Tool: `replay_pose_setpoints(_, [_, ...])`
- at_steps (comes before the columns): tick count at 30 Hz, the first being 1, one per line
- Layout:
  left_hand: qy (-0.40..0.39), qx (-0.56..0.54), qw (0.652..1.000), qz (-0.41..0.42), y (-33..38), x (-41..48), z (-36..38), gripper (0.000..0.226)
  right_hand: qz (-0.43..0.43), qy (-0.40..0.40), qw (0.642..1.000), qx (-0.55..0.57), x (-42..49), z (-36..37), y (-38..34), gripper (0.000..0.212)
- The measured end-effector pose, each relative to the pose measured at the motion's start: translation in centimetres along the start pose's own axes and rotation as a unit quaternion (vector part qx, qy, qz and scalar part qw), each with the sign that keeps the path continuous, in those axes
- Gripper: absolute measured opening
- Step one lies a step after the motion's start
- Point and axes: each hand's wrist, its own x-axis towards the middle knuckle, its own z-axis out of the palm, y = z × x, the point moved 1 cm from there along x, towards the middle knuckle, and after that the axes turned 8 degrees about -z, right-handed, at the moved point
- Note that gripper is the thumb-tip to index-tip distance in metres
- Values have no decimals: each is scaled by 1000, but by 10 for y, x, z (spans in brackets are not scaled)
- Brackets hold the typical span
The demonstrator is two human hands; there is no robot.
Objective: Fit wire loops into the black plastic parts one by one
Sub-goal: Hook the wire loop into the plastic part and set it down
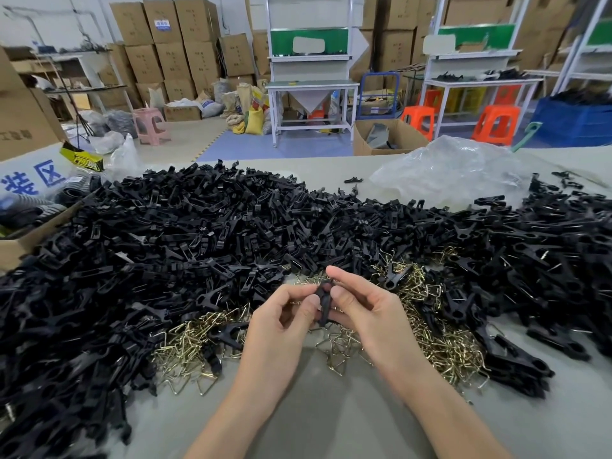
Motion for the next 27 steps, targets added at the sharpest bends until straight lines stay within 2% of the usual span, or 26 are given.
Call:
replay_pose_setpoints(8, [10,-24,1000,-5,-1,1,1,22,-1,1,1000,21,-1,0,-3,29])
replay_pose_setpoints(14, [9,-34,999,-4,-2,1,0,17,-6,-6,1000,5,-1,0,-3,29])
replay_pose_setpoints(23, [14,55,998,14,-3,-1,2,14,-1,5,1000,1,-2,0,-3,29])
replay_pose_setpoints(27, [6,118,992,47,-5,-5,5,30,12,8,1000,21,-2,-2,-3,31])
